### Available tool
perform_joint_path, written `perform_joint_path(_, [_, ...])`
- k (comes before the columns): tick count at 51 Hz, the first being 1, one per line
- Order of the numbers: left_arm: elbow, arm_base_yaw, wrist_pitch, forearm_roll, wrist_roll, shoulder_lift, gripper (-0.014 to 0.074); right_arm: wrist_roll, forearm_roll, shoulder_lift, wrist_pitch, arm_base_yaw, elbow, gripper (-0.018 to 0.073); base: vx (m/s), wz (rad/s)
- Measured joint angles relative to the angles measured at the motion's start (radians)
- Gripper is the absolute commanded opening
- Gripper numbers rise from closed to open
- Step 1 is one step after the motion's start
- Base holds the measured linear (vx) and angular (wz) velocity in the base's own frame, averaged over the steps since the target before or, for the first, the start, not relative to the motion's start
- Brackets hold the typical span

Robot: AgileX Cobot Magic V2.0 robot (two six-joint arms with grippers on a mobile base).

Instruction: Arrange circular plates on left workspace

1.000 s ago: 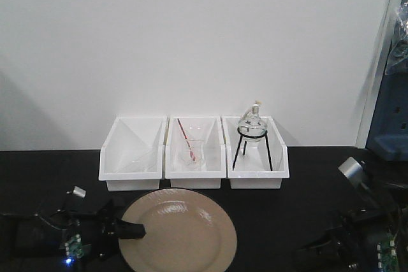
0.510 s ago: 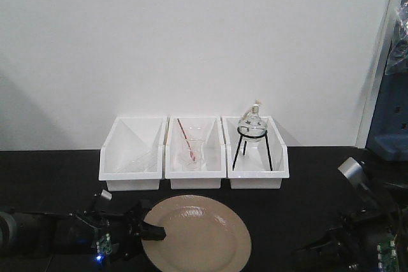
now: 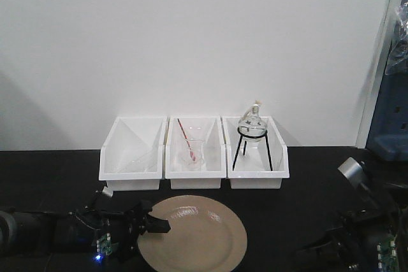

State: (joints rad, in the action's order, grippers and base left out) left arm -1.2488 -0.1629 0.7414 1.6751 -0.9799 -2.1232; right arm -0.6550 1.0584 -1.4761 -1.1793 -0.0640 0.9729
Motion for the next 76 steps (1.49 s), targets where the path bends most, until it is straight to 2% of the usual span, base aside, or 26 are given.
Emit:
perform_joint_path(6, [-0.001, 0.005, 0.006, -0.078, -0.037, 0.000, 0.0523, -0.001, 0.000, 0.000, -0.002, 0.000, 0.000, -0.0001, 0.00, 0.00])
perform_joint_path(28, [-0.003, 0.032, -0.038, -0.489, -0.098, 0.070, 0.0523, -0.019, 0.000, 0.000, -0.010, 0.000, 0.000, -0.0001, 0.00, 0.00])
perform_joint_path(34, [-0.003, 0.032, -0.051, -0.569, -0.101, 0.135, 0.0522, -0.021, 0.000, 0.000, -0.010, 0.000, 0.000, -0.0001, 0.00, 0.00])
perform_joint_path(38, [-0.003, 0.032, -0.051, -0.595, -0.102, 0.189, 0.0502, -0.021, -0.002, 0.000, -0.010, 0.000, 0.000, -0.0001, 0.00, 0.00])
perform_joint_path(42, [-0.003, 0.032, -0.039, -0.605, -0.102, 0.251, 0.0444, -0.021, -0.008, 0.000, -0.010, 0.000, 0.000, -0.0001, 0.00, 0.00])
perform_joint_path(45, [-0.003, 0.032, -0.020, -0.609, -0.102, 0.300, 0.0365, -0.021, -0.009, 0.000, -0.008, 0.000, 0.000, -0.0001, 0.00, 0.00])
perform_joint_path(53, [-0.003, 0.032, 0.058, -0.614, -0.102, 0.444, 0.0000, -0.022, -0.012, 0.000, 0.025, 0.000, 0.000, -0.0001, 0.00, 0.00])
perform_joint_path(63, [-0.003, 0.032, 0.146, -0.645, -0.092, 0.611, -0.0004, -0.025, -0.023, 0.000, 0.064, -0.007, 0.000, -0.0001, 0.00, 0.00])
perform_joint_path(65, [-0.003, 0.032, 0.163, -0.663, -0.075, 0.637, -0.0004, -0.018, -0.032, 0.000, 0.061, -0.025, 0.000, -0.0001, 0.00, 0.00])
perform_joint_path(68, [0.007, 0.032, 0.185, -0.708, -0.036, 0.675, -0.0003, 0.004, -0.067, 0.000, 0.048, -0.089, 0.000, -0.0001, 0.00, 0.00])
perform_joint_path(73, [0.067, 0.032, 0.187, -0.774, 0.017, 0.734, -0.0001, 0.028, -0.126, 0.000, 0.030, -0.243, -0.001, -0.0001, 0.00, 0.00])
perform_joint_path(76, [0.127, 0.032, 0.184, -0.787, 0.033, 0.776, -0.0001, 0.035, -0.129, 0.000, 0.037, -0.347, -0.018, -0.0001, 0.00, 0.00])
